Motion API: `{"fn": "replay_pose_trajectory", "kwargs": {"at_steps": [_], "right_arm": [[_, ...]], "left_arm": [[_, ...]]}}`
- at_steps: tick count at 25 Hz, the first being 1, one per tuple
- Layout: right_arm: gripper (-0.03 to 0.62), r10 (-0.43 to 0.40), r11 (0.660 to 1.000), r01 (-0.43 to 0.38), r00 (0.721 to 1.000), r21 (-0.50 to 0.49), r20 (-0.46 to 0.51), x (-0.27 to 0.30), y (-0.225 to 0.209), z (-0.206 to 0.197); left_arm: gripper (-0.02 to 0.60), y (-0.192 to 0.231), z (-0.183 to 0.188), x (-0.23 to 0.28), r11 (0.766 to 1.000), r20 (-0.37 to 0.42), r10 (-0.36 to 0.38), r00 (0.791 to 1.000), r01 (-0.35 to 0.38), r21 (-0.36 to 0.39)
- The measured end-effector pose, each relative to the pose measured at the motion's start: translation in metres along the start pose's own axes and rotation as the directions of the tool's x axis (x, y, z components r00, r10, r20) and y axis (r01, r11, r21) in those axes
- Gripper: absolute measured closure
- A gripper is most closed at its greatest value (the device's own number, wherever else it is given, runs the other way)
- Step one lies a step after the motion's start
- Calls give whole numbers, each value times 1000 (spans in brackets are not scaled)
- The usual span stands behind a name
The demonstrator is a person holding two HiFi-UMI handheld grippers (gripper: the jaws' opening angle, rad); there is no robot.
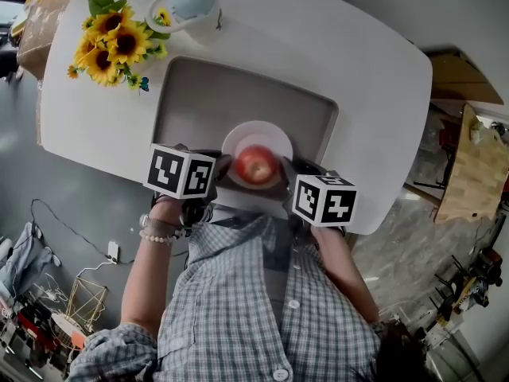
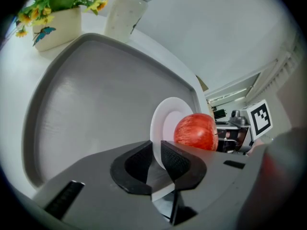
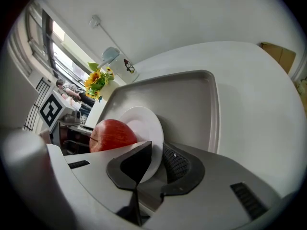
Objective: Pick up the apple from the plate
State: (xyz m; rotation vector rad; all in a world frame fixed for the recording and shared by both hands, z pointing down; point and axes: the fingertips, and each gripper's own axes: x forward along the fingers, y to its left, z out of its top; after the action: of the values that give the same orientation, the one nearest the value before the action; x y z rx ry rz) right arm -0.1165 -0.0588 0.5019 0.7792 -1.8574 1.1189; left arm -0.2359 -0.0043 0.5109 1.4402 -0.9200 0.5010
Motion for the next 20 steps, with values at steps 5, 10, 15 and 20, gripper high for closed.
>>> {"fn": "replay_pose_trajectory", "kwargs": {"at_steps": [5,10,15,20], "right_arm": [[517,-18,1000,18,1000,15,18,-5,-4,2],[523,-29,999,28,999,37,36,-14,-12,2],[523,-32,996,28,998,86,48,-24,-24,-5],[525,-40,989,29,996,144,79,-43,-39,-8]], "left_arm": [[522,-5,-2,4,1000,-23,-5,1000,5,0],[523,-14,3,8,1000,-31,-7,999,7,21],[525,-28,5,14,999,-39,-16,999,18,45],[528,-49,13,19,998,-27,-48,998,50,50]]}}
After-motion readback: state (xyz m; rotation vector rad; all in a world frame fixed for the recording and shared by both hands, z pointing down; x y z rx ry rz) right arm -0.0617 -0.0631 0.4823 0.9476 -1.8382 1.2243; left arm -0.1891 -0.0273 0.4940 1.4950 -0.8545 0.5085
